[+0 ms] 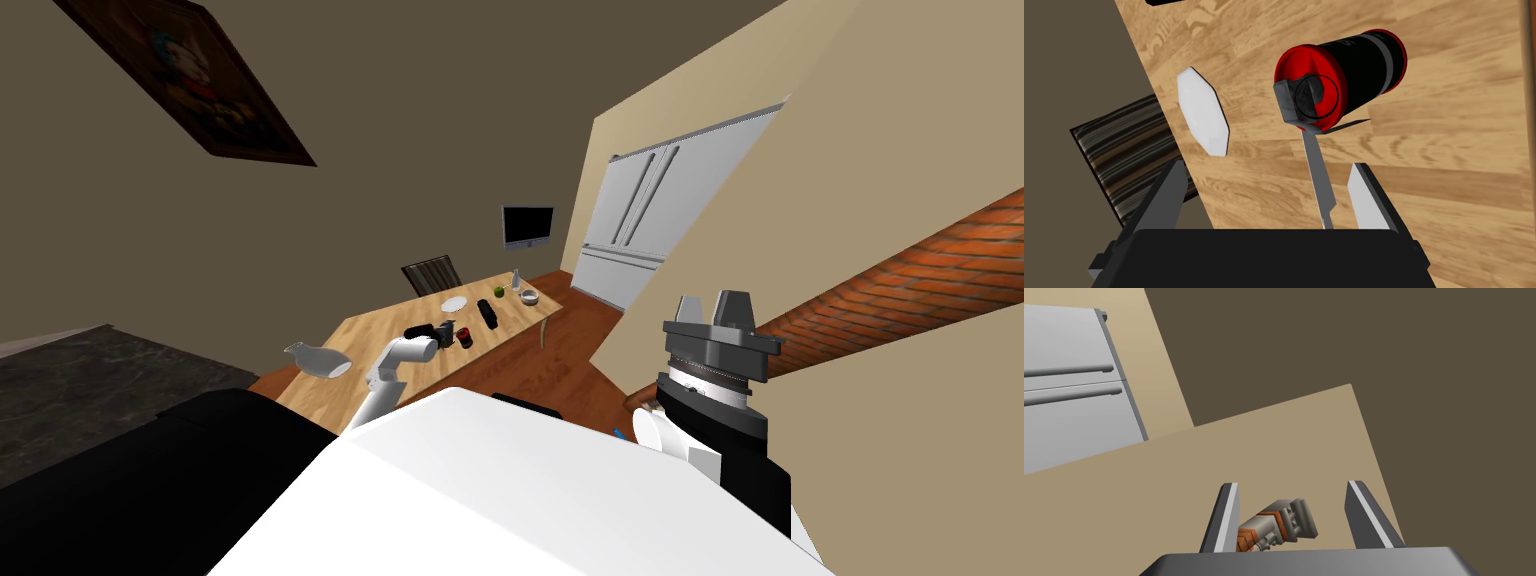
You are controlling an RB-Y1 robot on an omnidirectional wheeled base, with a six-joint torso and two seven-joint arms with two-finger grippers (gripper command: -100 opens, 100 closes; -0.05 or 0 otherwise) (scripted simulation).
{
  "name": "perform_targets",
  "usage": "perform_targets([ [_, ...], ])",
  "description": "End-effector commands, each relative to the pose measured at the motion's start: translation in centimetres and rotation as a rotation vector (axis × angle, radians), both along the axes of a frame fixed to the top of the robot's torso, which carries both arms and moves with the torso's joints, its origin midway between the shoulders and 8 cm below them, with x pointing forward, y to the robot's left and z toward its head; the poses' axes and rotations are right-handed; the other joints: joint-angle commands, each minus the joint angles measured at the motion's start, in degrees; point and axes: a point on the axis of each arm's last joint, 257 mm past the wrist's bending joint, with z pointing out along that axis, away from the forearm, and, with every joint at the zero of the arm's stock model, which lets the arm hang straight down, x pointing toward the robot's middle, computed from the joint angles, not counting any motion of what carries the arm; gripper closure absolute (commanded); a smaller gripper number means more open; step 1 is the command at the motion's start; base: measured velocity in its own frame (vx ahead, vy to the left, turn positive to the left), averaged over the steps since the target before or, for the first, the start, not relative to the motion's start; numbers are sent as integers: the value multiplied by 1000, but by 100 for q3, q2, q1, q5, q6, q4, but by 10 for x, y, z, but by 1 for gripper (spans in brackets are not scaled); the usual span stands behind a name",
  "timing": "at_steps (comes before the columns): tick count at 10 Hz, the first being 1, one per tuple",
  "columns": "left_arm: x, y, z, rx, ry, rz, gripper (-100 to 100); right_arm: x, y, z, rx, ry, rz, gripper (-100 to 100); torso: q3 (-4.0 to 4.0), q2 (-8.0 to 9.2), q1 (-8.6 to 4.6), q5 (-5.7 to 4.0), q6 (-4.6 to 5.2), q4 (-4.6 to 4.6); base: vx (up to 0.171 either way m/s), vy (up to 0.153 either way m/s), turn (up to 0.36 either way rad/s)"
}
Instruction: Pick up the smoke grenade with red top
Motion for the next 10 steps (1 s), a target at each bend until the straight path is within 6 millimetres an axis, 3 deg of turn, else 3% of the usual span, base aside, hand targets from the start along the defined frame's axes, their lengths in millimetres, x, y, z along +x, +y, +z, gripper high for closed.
perform_targets([
  [1, -9, 5, -10, -20, 49, 21, -100, 0, 0, 0, 0, 0, 0, 0, 0, 0, 0, 0, 0, 0, 64, -10, -17],
  [10, -54, 23, -49, -101, 265, 108, -100, 0, 0, 0, 0, 0, 0, 0, -3, -6, -6, -2, 0, -1, 63, -23, -17],
])
